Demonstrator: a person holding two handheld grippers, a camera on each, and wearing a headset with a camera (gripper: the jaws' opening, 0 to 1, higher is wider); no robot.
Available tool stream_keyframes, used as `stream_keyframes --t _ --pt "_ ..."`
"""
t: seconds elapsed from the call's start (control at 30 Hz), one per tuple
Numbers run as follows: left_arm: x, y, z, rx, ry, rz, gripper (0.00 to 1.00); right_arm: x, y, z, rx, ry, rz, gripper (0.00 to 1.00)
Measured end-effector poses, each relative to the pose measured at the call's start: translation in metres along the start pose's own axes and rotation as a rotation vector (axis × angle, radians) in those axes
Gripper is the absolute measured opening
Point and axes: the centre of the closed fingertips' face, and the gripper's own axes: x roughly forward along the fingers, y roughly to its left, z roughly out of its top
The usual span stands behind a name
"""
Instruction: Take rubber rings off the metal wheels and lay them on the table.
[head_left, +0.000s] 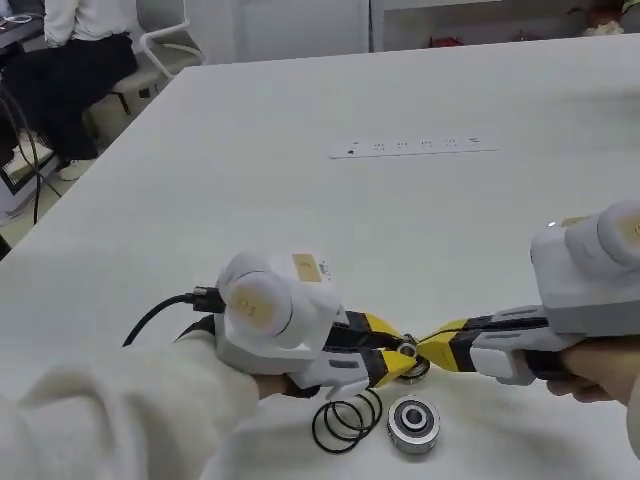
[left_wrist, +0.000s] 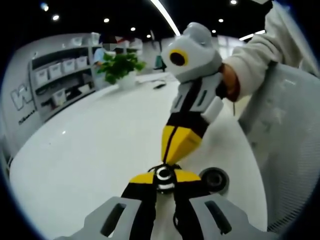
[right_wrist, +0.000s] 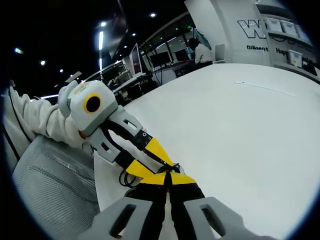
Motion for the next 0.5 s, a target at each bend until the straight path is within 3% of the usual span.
stream_keyframes --t 0.03,0.13,0.2,0.5 --pt "0.0 0.0 0.0 0.0 0.0 0.0 0.13 0.0 0.006 0.008 0.018 -0.039 0.028 0.0" --pt "0.0 0.0 0.0 -0.023 -0.005 0.005 0.14 -0.001 -0.002 0.009 -0.031 -0.017 -0.013 0.0" --pt "0.0 0.001 0.0 -0.017 -0.012 0.008 0.14 -0.002 -0.005 0.005 0.015 -0.016 -0.015 0.0" --pt "-0.008 -0.005 0.002 0.006 0.003 -0.042 0.15 -0.003 -0.004 0.004 0.023 -0.008 -0.014 0.0"
